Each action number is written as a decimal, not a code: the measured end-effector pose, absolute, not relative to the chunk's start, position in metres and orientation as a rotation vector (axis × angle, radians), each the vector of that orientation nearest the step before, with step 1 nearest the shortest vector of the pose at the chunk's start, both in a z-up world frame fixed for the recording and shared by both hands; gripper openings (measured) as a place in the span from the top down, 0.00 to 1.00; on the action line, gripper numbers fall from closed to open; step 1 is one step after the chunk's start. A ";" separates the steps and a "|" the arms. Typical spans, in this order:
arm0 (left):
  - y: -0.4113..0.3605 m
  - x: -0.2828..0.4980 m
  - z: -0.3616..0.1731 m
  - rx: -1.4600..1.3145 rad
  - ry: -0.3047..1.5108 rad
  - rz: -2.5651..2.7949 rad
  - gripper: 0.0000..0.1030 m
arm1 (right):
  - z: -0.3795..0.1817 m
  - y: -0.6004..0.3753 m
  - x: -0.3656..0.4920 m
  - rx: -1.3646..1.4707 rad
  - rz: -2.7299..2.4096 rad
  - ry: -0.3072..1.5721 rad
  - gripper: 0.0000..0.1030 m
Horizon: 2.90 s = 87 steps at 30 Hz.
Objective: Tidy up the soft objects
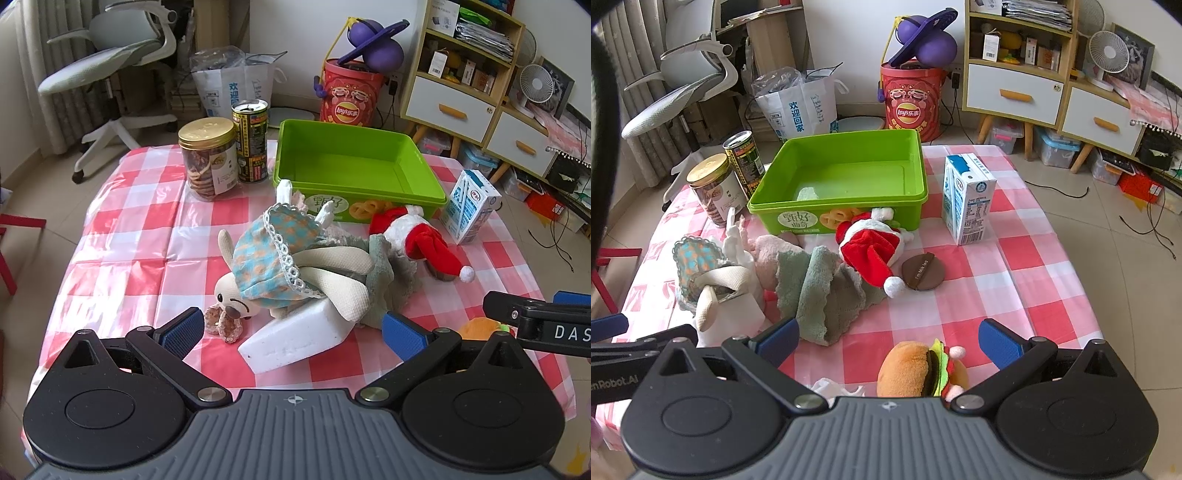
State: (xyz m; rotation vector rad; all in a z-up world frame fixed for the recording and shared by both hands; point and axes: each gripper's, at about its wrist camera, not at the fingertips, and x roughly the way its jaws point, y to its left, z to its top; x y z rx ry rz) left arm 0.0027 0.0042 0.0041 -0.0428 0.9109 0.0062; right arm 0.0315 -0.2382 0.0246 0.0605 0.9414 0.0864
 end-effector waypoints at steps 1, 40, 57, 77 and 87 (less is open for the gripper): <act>0.004 0.003 0.004 -0.042 0.910 0.006 0.05 | 0.025 -0.238 0.032 0.061 0.087 0.943 0.22; 0.098 0.040 -0.038 -0.326 0.808 -0.314 0.15 | -0.025 -0.180 0.045 0.262 0.581 0.925 0.23; 0.093 0.056 -0.055 -0.349 0.810 -0.294 0.81 | -0.050 -0.154 0.059 0.242 0.581 0.920 0.58; 0.110 0.042 -0.030 -0.405 0.734 -0.183 1.00 | -0.030 -0.175 0.048 0.323 0.650 0.884 0.89; 0.114 0.032 -0.002 -0.432 0.644 -0.145 1.00 | -0.001 -0.206 0.044 0.403 0.608 0.781 0.89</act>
